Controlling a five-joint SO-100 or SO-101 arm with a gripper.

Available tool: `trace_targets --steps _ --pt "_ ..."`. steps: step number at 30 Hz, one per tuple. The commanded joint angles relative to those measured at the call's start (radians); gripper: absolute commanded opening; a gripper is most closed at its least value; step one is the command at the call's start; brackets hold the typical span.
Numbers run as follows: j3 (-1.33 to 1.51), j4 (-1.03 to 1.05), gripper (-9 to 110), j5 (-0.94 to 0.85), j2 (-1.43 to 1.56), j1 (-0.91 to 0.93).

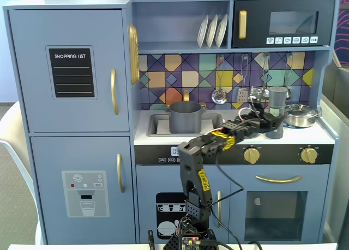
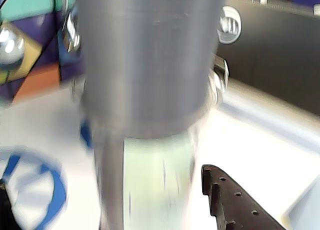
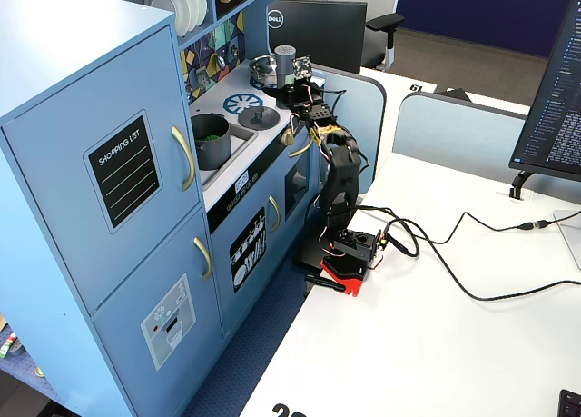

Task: Put salt in the gray recipient

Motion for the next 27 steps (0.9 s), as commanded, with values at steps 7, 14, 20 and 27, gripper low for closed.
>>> trace_targets --steps 7,14,20,27 --pt "0.21 1.074 7 0.015 0.865 -0.403" --pt "0.518 1.243 0 0.104 1.083 -0.834" --pt "0.905 1.054 0 -0.009 1.115 -0.831" --pt "1.213 0.93 0 -0.048 1.213 -0.785"
